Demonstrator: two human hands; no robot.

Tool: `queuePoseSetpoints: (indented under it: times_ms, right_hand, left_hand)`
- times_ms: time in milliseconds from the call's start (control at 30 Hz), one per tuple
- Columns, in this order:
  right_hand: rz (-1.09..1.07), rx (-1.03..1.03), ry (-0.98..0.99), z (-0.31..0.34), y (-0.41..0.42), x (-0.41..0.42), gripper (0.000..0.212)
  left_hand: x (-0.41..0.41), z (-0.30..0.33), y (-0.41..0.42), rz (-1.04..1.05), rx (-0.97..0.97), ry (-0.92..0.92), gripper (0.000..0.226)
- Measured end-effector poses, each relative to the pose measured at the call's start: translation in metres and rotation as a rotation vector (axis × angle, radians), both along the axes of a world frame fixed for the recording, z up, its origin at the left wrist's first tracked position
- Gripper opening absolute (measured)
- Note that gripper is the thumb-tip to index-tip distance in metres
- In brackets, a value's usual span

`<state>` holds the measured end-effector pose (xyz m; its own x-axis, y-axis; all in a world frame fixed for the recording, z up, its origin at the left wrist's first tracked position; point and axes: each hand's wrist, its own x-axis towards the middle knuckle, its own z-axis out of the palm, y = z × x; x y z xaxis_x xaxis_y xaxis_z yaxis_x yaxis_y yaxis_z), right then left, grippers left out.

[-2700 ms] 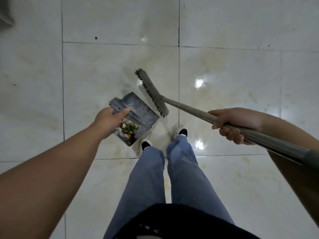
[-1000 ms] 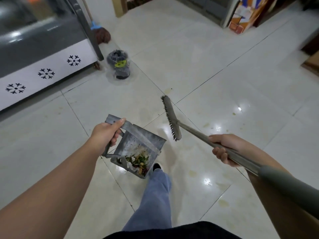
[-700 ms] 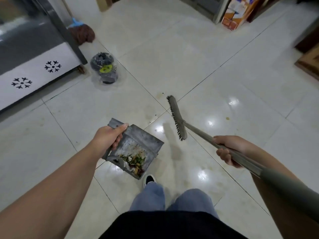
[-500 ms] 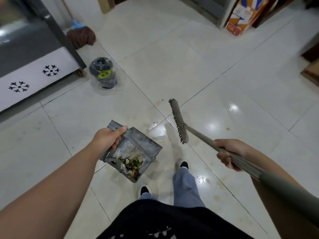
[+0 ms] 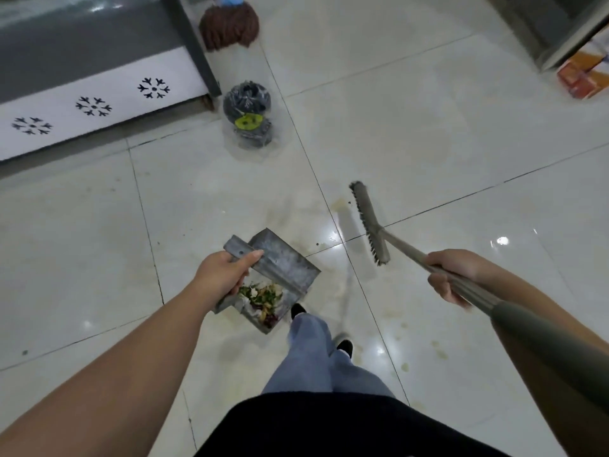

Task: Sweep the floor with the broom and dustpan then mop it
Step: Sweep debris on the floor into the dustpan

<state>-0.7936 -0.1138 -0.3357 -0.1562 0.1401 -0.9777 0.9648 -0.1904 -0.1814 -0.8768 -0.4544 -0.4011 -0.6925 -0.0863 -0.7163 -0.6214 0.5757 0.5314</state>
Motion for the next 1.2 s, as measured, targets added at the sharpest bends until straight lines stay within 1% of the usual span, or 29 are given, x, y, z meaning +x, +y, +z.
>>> queuePoseSetpoints:
  times_ms: [167, 233, 367, 433, 533, 600, 667, 767, 900, 967, 1100, 1200]
  right_hand:
    - [-0.042, 0.013, -0.003, -0.021, 0.005, -0.043, 0.022]
    - [-0.021, 0.017, -0.012, -0.029, 0.010, -0.058, 0.024]
    - [-0.061, 0.017, -0.042, -0.045, 0.038, -0.081, 0.028]
    - [-0.021, 0.026, -0.022, -0.059, 0.059, -0.091, 0.030]
    - [0.021, -0.021, -0.028, -0.072, 0.083, -0.111, 0.031]
    - [0.055, -0.005, -0.068, -0.081, 0.093, -0.123, 0.030]
    - [0.107, 0.011, -0.055, -0.095, 0.096, -0.132, 0.031]
    - [0.192, -0.006, -0.117, -0.113, 0.089, -0.143, 0.027]
    - [0.279, -0.079, -0.219, -0.136, 0.067, -0.151, 0.025]
    - [0.336, -0.143, -0.267, -0.146, 0.050, -0.149, 0.024]
    - [0.380, -0.273, -0.323, -0.158, 0.011, -0.137, 0.029]
    - [0.509, -0.265, -0.352, -0.158, -0.011, -0.128, 0.032]
  left_hand:
    - [-0.014, -0.012, 0.005, 0.089, 0.011, -0.041, 0.045]
    - [-0.010, -0.013, 0.010, 0.148, 0.030, -0.042, 0.043]
    - [-0.002, -0.011, 0.032, 0.226, 0.030, -0.042, 0.039]
    - [0.004, -0.014, 0.049, 0.265, 0.011, -0.017, 0.038]
    - [0.009, -0.026, 0.069, 0.338, 0.020, 0.018, 0.035]
    - [0.012, -0.034, 0.079, 0.280, -0.040, -0.001, 0.036]
    - [0.014, -0.045, 0.086, 0.230, -0.110, -0.057, 0.040]
    - [0.024, -0.063, 0.092, 0.210, -0.168, -0.108, 0.041]
    - [0.043, -0.081, 0.090, 0.208, -0.180, -0.112, 0.036]
    - [0.055, -0.086, 0.085, 0.234, -0.178, -0.125, 0.037]
    - [0.087, -0.089, 0.068, 0.291, -0.190, -0.150, 0.043]
    - [0.111, -0.089, 0.052, 0.390, -0.190, -0.157, 0.043]
